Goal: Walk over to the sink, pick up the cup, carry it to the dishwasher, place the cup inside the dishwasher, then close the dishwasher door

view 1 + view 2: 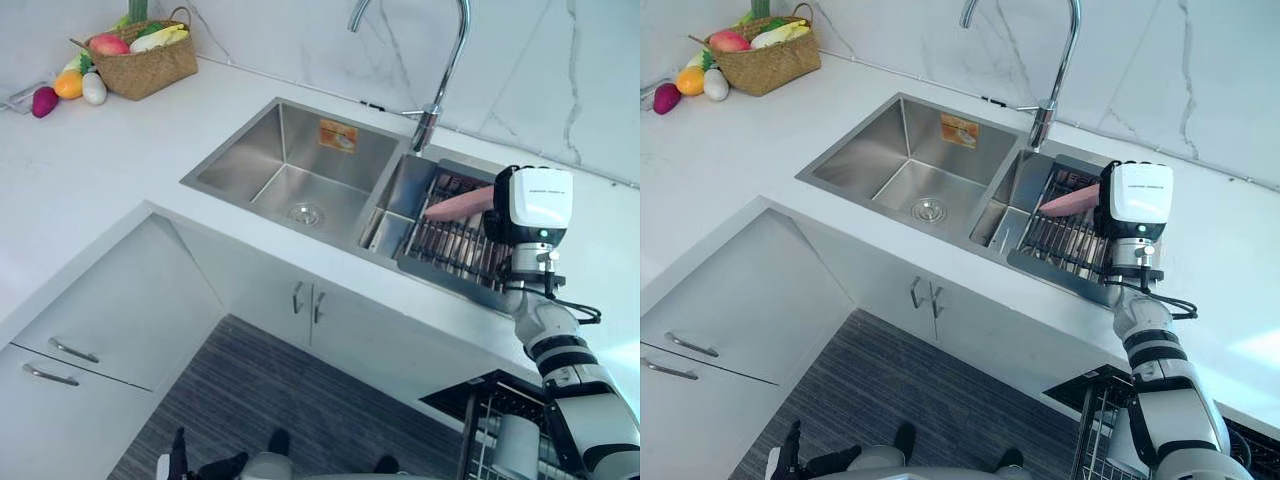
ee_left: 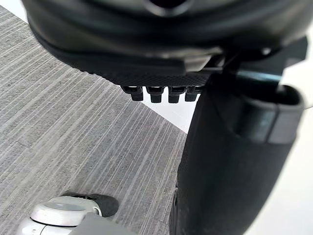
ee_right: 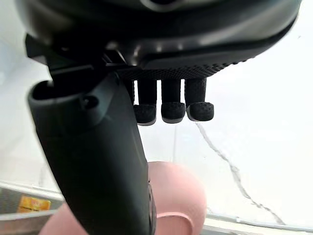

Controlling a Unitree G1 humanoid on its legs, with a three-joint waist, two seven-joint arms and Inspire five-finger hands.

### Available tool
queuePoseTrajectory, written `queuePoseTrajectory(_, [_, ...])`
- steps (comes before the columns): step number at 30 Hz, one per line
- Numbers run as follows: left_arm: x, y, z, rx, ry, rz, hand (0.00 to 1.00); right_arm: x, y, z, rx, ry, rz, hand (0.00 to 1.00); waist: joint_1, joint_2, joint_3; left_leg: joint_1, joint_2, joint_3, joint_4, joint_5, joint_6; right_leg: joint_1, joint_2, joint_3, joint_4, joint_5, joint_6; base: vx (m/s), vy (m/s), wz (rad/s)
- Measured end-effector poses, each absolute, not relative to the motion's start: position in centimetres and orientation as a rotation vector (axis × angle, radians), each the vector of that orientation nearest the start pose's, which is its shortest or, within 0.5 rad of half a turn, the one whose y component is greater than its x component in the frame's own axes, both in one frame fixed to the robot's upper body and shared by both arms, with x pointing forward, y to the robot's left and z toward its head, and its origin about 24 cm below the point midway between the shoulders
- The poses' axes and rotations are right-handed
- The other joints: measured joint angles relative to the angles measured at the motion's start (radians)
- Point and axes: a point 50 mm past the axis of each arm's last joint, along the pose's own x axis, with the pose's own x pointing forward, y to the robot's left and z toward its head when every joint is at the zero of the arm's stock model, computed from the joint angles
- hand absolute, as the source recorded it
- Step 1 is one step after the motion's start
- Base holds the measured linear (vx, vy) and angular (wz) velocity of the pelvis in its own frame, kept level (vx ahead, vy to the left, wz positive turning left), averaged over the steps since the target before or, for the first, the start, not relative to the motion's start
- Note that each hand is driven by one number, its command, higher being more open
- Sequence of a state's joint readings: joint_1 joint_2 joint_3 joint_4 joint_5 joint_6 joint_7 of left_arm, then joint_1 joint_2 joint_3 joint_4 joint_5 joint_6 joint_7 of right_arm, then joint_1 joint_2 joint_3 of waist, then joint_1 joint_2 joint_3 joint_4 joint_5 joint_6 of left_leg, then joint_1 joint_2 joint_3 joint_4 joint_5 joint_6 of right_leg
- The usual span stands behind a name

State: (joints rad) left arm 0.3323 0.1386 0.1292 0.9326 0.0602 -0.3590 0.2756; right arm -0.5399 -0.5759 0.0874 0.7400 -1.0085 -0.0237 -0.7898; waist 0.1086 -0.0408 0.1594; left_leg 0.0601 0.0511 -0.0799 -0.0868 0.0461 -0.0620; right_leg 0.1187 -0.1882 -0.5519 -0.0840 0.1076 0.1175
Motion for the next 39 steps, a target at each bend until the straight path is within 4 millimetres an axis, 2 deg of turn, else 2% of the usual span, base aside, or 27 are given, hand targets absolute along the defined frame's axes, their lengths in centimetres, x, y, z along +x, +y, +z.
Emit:
queuePoseTrajectory(5, [3.9, 23.8, -14.0, 0.262, 0.879, 0.452, 1.0, 33.3, -27.3, 11.9, -1.551, -0.422, -0.571, 0.0, -0.002, 0.0, 0.0, 0.002, 0.0, 0.005, 0.0, 0.0, 0.0, 0.0, 0.0, 0.004, 0.0, 0.0, 0.0, 0.0, 0.0, -0.02])
queuePoseTrajectory(15, [3.9, 23.8, -14.1, 0.256, 0.885, 0.439, 1.0, 33.7, -26.8, 11.2, -1.579, -0.352, -0.411, 0.0, -0.002, 0.0, 0.0, 0.004, 0.001, 0.007, 0.0, 0.0, 0.0, 0.0, 0.0, 0.006, 0.0, 0.0, 0.0, 0.0, 0.0, 0.0])
queuePoseTrajectory(16, [3.9, 23.8, -14.1, 0.256, 0.884, 0.437, 1.0, 33.8, -26.8, 11.0, -1.586, -0.334, -0.388, 1.0, -0.002, 0.0, 0.0, 0.004, 0.001, 0.007, 0.0, 0.0, 0.0, 0.0, 0.0, 0.006, 0.0, 0.0, 0.001, 0.0, 0.0, 0.0])
queuePoseTrajectory(24, [4.1, 23.8, -14.0, 0.256, 0.877, 0.437, 1.0, 33.6, -28.0, 9.4, -1.602, -0.184, -0.348, 1.0, 0.006, -0.002, -0.001, 0.006, 0.001, 0.006, 0.0, 0.0, 0.0, 0.003, 0.0, 0.005, 0.0, 0.001, 0.002, 0.0, 0.0, 0.0])
queuePoseTrajectory(39, [3.8, 23.6, -14.1, 0.258, 0.889, 0.428, 1.0, 33.6, -28.0, 9.1, -1.692, -0.169, -0.341, 1.0, 0.009, -0.005, -0.003, 0.005, -0.002, 0.004, 0.0, 0.002, 0.002, 0.003, -0.003, 0.004, 0.0, 0.003, 0.003, 0.0, 0.0, 0.0])
